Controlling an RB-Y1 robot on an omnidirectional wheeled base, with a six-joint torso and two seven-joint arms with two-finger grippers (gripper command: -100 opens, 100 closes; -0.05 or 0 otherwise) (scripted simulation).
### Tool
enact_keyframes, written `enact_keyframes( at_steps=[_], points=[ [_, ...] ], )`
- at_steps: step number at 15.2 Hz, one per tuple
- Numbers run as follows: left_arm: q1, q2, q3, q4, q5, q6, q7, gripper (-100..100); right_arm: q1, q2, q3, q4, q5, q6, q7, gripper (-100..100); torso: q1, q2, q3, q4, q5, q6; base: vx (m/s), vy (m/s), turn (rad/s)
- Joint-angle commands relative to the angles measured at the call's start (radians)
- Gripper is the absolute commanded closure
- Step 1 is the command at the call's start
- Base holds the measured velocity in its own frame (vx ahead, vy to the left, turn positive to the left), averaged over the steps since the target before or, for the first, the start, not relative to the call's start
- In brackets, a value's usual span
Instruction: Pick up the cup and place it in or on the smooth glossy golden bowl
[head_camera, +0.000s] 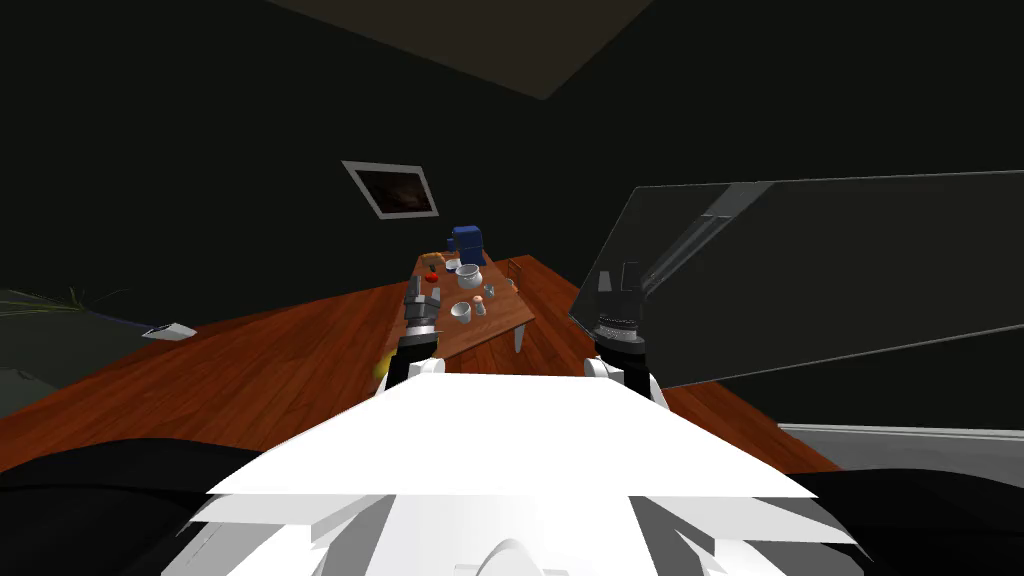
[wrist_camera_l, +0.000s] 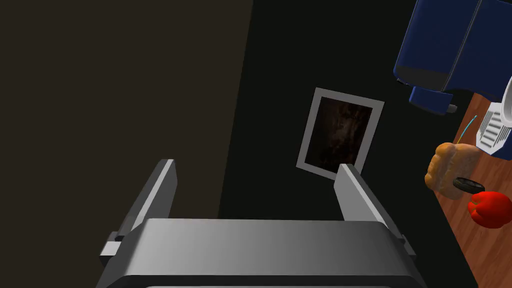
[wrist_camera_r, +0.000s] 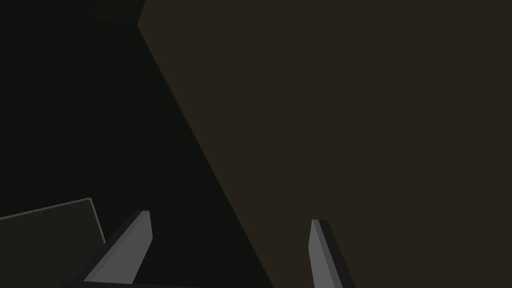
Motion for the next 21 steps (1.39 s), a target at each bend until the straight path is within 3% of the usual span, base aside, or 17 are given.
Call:
enact_keyframes(
  at_steps=[1,11,21],
  points=[
    [-0.004,0.037,0.016,0.013,0.018,0.04,-0.001,-100,0.0,0.0,0.0,0.0,0.0,0.0,0.0,0,0.0,0.0,0.0,0.0,0.0,0.0,-0.029,0.024,-0.203],
    [-0.017,0.117,0.064,0.057,0.075,0.175,-0.002,-100,0.0,0.0,0.0,0.0,0.0,0.0,0.0,0,0.004,0.004,0.002,0.001,0.001,0.001,-0.059,0.049,-0.177],
    [-0.04,0.218,0.13,0.125,0.159,0.385,0.0,-100,0.0,0.0,0.0,0.0,0.0,0.0,0.0,0,0.004,0.004,0.002,0.001,0.001,0.001,-0.063,0.045,-0.194]
  ],
)
